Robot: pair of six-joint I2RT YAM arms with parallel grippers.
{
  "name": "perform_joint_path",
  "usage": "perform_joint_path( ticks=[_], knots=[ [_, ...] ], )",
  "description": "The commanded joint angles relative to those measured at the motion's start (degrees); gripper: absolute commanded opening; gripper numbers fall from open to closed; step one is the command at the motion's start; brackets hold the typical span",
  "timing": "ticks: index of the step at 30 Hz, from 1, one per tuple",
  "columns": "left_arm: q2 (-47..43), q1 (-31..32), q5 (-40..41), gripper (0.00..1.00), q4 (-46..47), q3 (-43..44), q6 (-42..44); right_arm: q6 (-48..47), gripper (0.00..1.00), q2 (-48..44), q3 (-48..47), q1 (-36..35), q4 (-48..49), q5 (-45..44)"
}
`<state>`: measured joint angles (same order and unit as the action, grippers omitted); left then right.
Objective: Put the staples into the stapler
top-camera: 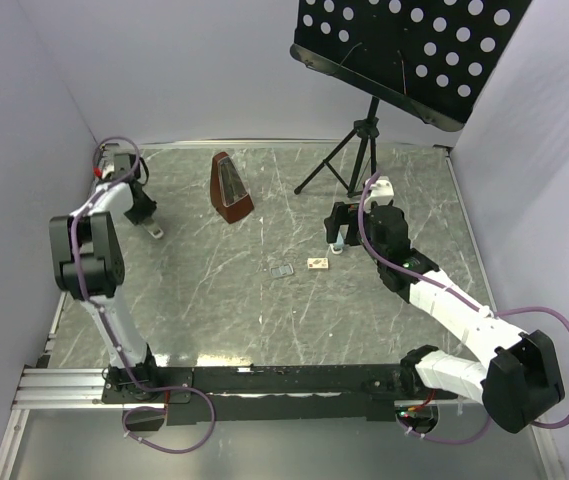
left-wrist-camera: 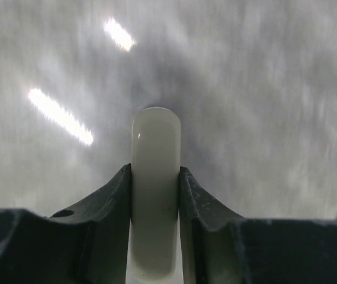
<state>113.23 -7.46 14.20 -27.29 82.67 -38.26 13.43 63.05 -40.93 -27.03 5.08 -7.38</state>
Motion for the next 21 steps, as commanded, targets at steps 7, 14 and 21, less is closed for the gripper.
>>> perform_joint_path(
  ticks=[7,14,21],
  knots=[
    [-25.0,15.5,0.7,0.05,-2.2,-22.0,-13.8,-0.9,1.0,-0.8,-0.6,-0.2,2.5,2.0],
    [-31.0,29.7,4.4,0.07,-4.7,-26.8,-28.2,-1.0,1.0,-0.2,-0.7,-0.2,2.4,2.5],
    [-26.4,37.4,7.7,0.11,-4.6,-28.5,-39.1,-1.0,1.0,-0.4,-0.4,-0.3,2.9,2.7]
  ],
)
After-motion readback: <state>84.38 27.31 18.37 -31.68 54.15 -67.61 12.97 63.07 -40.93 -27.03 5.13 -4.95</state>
